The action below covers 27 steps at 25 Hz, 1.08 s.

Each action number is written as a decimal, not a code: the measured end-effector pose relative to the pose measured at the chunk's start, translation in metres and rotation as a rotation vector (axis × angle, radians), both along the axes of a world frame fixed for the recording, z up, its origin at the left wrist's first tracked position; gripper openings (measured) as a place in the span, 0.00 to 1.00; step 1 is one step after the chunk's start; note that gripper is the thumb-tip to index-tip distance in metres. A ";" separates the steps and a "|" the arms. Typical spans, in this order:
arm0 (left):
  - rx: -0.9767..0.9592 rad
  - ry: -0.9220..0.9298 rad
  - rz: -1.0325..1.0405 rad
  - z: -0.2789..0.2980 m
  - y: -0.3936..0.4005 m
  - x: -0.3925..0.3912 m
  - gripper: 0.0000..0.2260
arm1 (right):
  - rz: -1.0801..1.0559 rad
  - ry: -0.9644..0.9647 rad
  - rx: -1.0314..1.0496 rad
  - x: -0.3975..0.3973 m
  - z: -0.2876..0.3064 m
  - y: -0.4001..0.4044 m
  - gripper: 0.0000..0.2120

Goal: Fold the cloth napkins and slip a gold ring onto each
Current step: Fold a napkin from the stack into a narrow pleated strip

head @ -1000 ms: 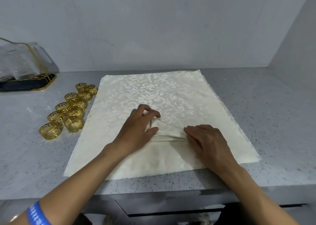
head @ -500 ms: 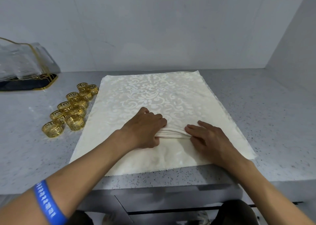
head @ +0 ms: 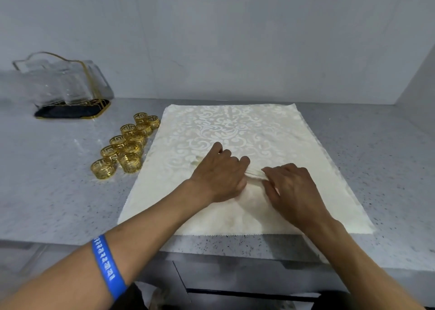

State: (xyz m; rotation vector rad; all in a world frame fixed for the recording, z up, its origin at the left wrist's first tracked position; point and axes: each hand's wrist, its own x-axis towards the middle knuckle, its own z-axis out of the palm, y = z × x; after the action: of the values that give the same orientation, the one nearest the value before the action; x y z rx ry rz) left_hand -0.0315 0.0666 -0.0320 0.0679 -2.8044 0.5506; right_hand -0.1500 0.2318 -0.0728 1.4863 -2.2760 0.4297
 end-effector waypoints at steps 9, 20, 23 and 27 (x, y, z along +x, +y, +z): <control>0.157 -0.291 0.372 0.040 -0.056 0.117 0.05 | 0.317 -0.237 0.032 0.056 -0.001 -0.075 0.15; 0.440 -0.325 0.703 0.045 -0.130 0.121 0.03 | 0.181 -0.622 -0.020 0.081 -0.001 -0.094 0.14; 0.509 -0.330 0.703 0.045 -0.138 0.119 0.02 | 0.182 -0.640 -0.025 0.082 0.003 -0.087 0.14; 0.354 -0.152 0.552 0.052 -0.112 0.121 0.06 | 0.123 -0.787 -0.165 0.077 0.009 -0.076 0.10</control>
State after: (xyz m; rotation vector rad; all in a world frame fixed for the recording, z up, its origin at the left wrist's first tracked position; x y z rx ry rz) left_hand 0.0899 -0.0456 0.0195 0.9258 -2.9880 0.1601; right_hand -0.0733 0.1557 -0.0633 1.5485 -2.6030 1.4109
